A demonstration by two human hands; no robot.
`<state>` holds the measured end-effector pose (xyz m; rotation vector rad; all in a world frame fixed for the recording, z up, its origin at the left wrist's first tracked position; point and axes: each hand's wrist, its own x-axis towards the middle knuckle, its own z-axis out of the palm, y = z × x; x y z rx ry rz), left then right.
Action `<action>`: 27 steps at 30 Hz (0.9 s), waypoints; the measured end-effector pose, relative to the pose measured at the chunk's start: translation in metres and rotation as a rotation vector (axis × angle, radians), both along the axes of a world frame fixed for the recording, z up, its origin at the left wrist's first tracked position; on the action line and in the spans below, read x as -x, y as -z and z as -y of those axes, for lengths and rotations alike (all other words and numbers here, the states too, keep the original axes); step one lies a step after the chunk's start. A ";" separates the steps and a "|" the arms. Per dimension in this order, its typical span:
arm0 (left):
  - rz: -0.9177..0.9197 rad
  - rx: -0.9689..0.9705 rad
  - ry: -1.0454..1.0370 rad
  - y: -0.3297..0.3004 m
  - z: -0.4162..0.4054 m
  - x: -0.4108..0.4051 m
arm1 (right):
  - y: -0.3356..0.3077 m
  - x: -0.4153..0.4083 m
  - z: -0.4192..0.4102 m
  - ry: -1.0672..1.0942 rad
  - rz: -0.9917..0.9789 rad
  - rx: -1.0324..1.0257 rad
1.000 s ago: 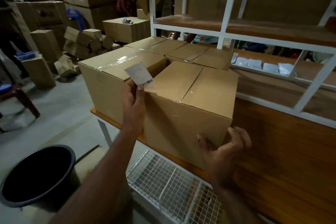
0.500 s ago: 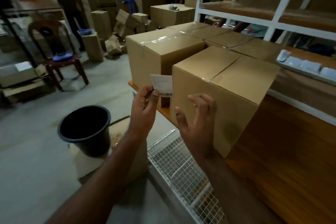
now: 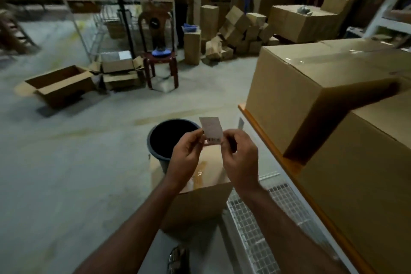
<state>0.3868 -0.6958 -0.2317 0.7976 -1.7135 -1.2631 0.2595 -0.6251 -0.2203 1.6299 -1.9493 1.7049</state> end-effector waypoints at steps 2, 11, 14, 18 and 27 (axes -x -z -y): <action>0.083 -0.075 -0.112 0.026 0.039 -0.011 | 0.020 -0.006 0.046 -0.005 0.009 -0.076; 0.290 -0.310 -0.341 0.109 0.173 -0.065 | 0.134 -0.015 0.205 0.002 -0.021 -0.576; 0.310 -0.355 -0.339 0.124 0.195 -0.063 | 0.159 -0.019 0.231 -0.094 -0.058 -0.900; 0.324 -0.395 -0.304 0.137 0.205 -0.055 | 0.168 -0.017 0.234 -0.069 0.026 -0.893; 0.290 -0.301 -0.094 0.098 0.198 0.013 | 0.113 0.033 0.184 0.064 0.087 -0.542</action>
